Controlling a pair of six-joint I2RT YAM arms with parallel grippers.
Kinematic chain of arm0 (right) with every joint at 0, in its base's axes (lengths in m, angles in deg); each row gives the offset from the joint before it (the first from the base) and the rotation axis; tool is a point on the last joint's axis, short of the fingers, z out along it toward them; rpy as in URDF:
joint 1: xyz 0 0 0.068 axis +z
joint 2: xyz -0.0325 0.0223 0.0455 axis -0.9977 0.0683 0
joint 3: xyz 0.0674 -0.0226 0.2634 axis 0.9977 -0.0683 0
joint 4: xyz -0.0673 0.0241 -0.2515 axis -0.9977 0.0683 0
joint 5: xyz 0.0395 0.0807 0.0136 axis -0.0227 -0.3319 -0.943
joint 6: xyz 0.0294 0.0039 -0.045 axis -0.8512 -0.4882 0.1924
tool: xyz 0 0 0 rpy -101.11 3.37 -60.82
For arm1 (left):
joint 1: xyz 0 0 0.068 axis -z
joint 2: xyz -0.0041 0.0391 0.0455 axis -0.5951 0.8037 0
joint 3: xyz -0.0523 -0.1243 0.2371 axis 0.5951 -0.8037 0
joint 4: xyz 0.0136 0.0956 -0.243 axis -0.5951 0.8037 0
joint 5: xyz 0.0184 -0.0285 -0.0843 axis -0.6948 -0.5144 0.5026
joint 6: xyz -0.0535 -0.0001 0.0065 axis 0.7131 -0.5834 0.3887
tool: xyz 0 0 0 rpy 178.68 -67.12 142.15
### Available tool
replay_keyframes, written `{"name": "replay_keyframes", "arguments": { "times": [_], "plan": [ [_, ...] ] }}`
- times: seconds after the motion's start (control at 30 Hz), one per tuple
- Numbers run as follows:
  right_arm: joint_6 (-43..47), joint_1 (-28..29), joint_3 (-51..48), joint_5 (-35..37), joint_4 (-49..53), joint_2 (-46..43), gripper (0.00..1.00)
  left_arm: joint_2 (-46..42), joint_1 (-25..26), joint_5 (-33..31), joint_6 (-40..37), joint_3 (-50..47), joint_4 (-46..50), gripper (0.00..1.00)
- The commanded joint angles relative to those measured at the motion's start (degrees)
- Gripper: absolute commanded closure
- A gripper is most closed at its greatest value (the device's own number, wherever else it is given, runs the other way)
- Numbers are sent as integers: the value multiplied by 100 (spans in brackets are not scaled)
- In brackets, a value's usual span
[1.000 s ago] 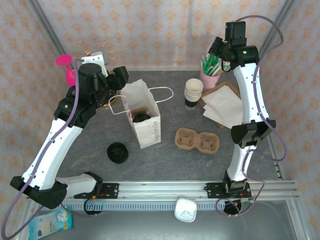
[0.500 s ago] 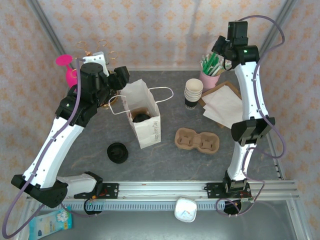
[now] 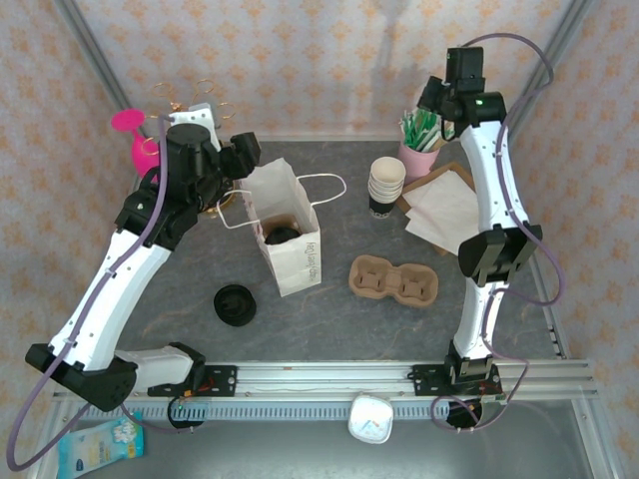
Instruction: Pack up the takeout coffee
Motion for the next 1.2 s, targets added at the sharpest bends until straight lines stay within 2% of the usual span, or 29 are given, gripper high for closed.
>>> {"name": "replay_keyframes", "arguments": {
  "times": [0.0,0.1,0.13,0.33,0.43,0.5,0.6,0.67,0.73,0.83,0.93,1.0,1.1,1.17],
  "plan": [
    [81,11,-383,73,-76,-65,100,76,26,-72,-89,99,-68,33],
    [72,9,-672,19,-264,-141,100,102,26,-92,-101,108,-76,33],
    [75,11,-652,18,-255,-110,97,111,26,-95,-107,108,-93,33],
    [45,2,-100,-32,14,122,96,127,26,-91,-114,127,-51,33],
    [28,2,-146,-220,16,99,87,124,26,-114,-123,126,-41,33],
    [18,0,-113,-65,98,104,91,110,26,-104,-118,121,-42,33],
    [-18,3,-55,-193,110,35,98,106,26,-116,-130,134,-46,32],
    [-73,1,-96,-242,32,-82,98,111,26,-85,-128,144,-47,32],
    [-104,2,-64,-36,110,-130,94,107,26,-60,-125,147,-41,32],
    [-161,-12,117,247,477,-41,74,124,26,-49,-139,156,-2,32],
    [-312,-50,101,406,722,-73,69,138,26,57,-152,163,14,32],
    [-320,-50,-185,352,643,-197,61,136,26,91,-177,123,-6,32],
    [-430,-61,-786,-61,289,-274,59,162,22,86,-197,77,-44,32],
    [-530,-55,-739,-257,421,-110,59,177,26,136,-187,89,-43,32]
  ]
}}
